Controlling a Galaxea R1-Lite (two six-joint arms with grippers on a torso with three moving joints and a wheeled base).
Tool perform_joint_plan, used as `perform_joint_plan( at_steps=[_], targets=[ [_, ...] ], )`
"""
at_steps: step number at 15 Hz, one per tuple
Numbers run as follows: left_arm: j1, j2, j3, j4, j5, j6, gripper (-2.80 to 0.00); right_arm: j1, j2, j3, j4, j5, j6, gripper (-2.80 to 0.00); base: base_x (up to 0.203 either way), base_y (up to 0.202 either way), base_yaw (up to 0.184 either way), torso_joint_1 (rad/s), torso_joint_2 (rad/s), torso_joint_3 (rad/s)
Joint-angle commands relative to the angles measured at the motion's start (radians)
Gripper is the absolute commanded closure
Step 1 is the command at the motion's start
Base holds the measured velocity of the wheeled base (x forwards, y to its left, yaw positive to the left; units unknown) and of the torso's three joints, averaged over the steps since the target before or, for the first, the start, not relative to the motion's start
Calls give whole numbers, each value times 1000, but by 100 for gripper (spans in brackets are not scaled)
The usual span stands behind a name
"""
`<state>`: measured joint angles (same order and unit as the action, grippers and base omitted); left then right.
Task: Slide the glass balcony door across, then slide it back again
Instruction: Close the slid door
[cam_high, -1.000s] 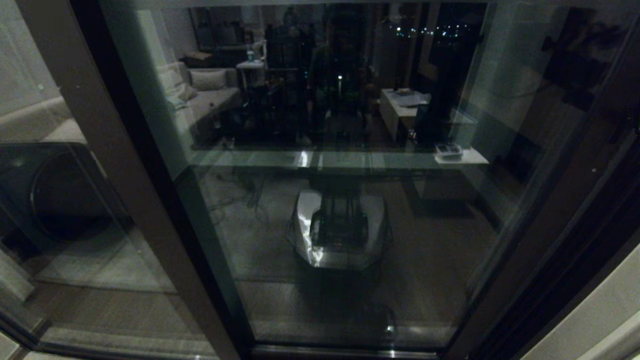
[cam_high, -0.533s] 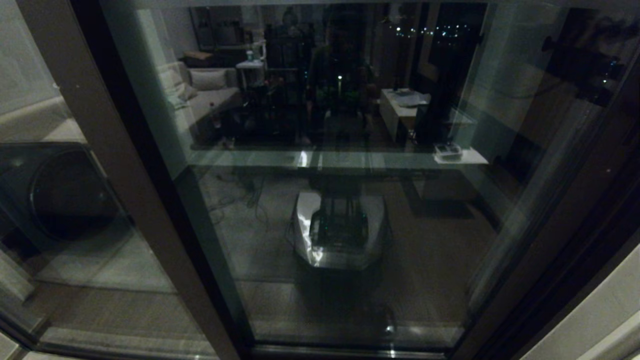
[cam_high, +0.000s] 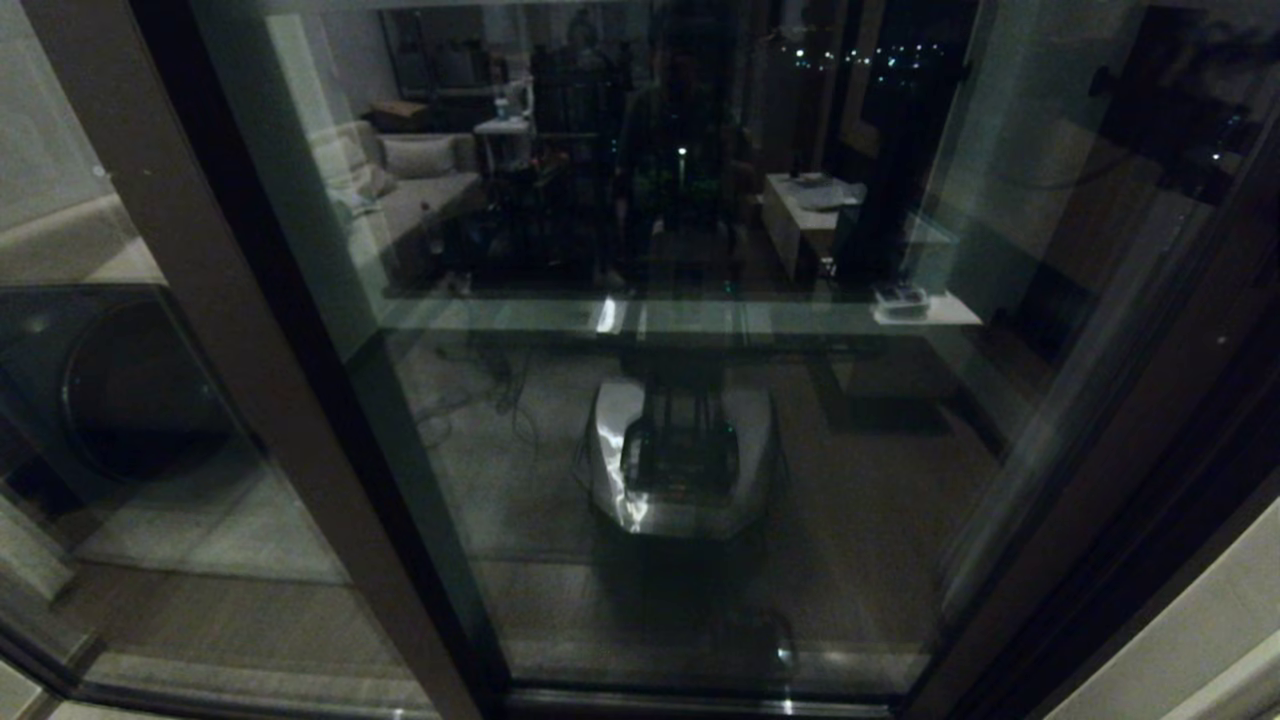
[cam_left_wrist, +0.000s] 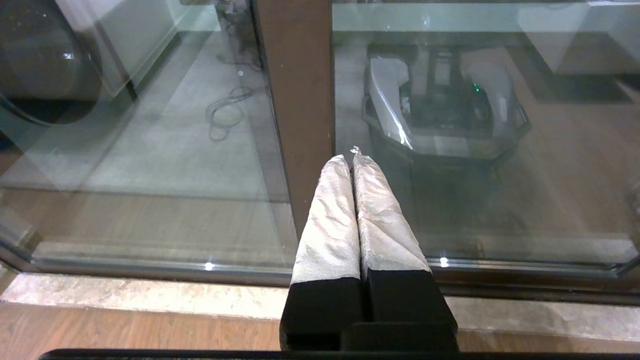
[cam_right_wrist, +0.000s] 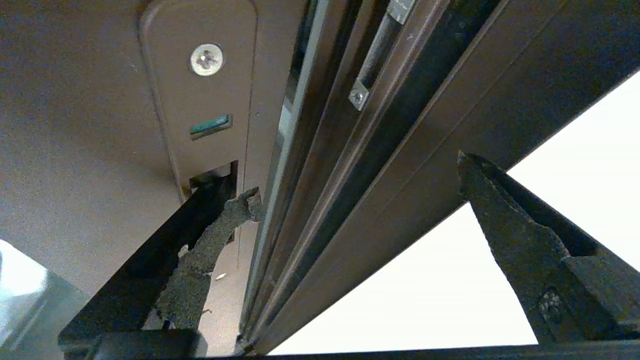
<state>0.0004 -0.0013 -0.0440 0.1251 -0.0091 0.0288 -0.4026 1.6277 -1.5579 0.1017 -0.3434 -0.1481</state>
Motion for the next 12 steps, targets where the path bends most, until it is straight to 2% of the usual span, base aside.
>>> perform_joint_plan(
  at_steps=[1,11,12],
  targets=[
    [0,0,0,2,0,0,0,-3,-114,61,12,10,-18,-280,0,0,0,0,0,0],
    [1,0,1,1,0,0,0,-4,-555,409,75,125,-63,-280,0,0,0,0,0,0],
    [0,0,1,1,0,0,0,-4,-585,428,133,130,-75,0,0,0,0,0,0,0]
  ],
)
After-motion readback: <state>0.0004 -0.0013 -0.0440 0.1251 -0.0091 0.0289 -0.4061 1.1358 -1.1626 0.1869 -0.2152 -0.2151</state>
